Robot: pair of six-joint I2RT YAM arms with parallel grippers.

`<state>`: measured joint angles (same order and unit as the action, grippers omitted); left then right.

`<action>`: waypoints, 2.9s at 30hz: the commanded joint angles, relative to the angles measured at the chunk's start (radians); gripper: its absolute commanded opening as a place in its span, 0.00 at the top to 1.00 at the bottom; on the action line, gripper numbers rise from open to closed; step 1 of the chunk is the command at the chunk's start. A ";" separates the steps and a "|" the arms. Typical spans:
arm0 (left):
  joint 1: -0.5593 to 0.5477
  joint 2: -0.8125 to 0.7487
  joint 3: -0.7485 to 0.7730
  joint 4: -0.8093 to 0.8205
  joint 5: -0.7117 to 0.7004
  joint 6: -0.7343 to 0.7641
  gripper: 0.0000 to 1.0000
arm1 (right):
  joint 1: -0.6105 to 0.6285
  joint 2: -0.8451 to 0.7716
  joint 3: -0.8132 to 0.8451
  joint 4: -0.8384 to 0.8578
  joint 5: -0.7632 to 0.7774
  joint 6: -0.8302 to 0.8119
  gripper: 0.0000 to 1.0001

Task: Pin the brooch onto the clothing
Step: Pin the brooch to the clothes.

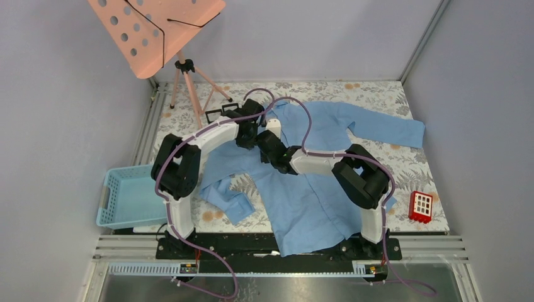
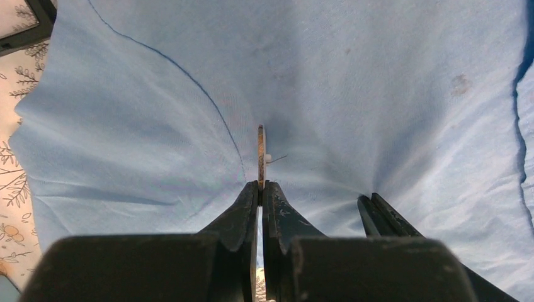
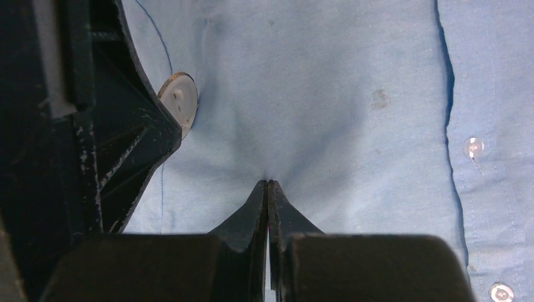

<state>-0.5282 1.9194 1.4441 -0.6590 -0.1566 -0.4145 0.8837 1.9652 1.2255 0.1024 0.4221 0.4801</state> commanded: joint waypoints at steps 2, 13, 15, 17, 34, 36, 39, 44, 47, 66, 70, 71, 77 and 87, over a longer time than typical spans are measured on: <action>-0.032 -0.004 -0.010 0.024 0.002 0.001 1.00 | 0.009 -0.087 -0.054 0.115 0.018 0.014 1.00; -0.056 0.021 0.011 0.005 -0.001 0.010 1.00 | 0.009 -0.129 -0.155 0.284 -0.063 0.008 1.00; -0.055 0.024 0.014 0.004 0.006 0.012 1.00 | 0.009 -0.128 -0.159 0.301 -0.081 0.002 1.00; -0.058 0.028 0.017 0.004 0.009 0.014 1.00 | 0.009 -0.129 -0.163 0.311 -0.093 -0.001 1.00; -0.062 0.027 0.018 0.027 0.043 0.025 1.00 | 0.009 -0.115 -0.170 0.347 -0.191 -0.014 1.00; -0.062 0.024 0.017 0.032 0.043 0.025 1.00 | 0.009 -0.106 -0.160 0.333 -0.197 -0.014 1.00; -0.062 0.009 0.007 0.044 0.039 0.026 1.00 | 0.009 -0.092 -0.146 0.315 -0.209 -0.014 1.00; -0.061 -0.013 -0.007 0.064 0.033 0.028 1.00 | 0.009 -0.075 -0.145 0.314 -0.229 -0.004 1.00; -0.061 -0.018 -0.013 0.075 0.042 0.026 1.00 | 0.009 -0.065 -0.141 0.313 -0.249 -0.001 1.00; -0.035 -0.065 -0.053 0.128 0.106 -0.009 1.00 | 0.009 -0.059 -0.170 0.335 -0.267 0.029 1.00; -0.024 -0.063 -0.051 0.128 0.123 -0.016 1.00 | 0.009 -0.068 -0.180 0.345 -0.262 0.035 1.00; -0.019 -0.065 -0.052 0.129 0.126 -0.020 1.00 | 0.008 -0.070 -0.182 0.345 -0.261 0.037 1.00; 0.030 -0.094 -0.074 0.154 0.152 -0.034 1.00 | 0.009 -0.094 -0.232 0.377 -0.260 0.056 1.00; 0.046 -0.102 -0.093 0.183 0.214 -0.052 1.00 | 0.009 -0.110 -0.251 0.382 -0.264 0.060 1.00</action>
<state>-0.4908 1.8671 1.3502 -0.5709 0.0200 -0.4461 0.8783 1.9003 0.9833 0.4625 0.1886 0.5304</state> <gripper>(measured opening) 0.032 0.017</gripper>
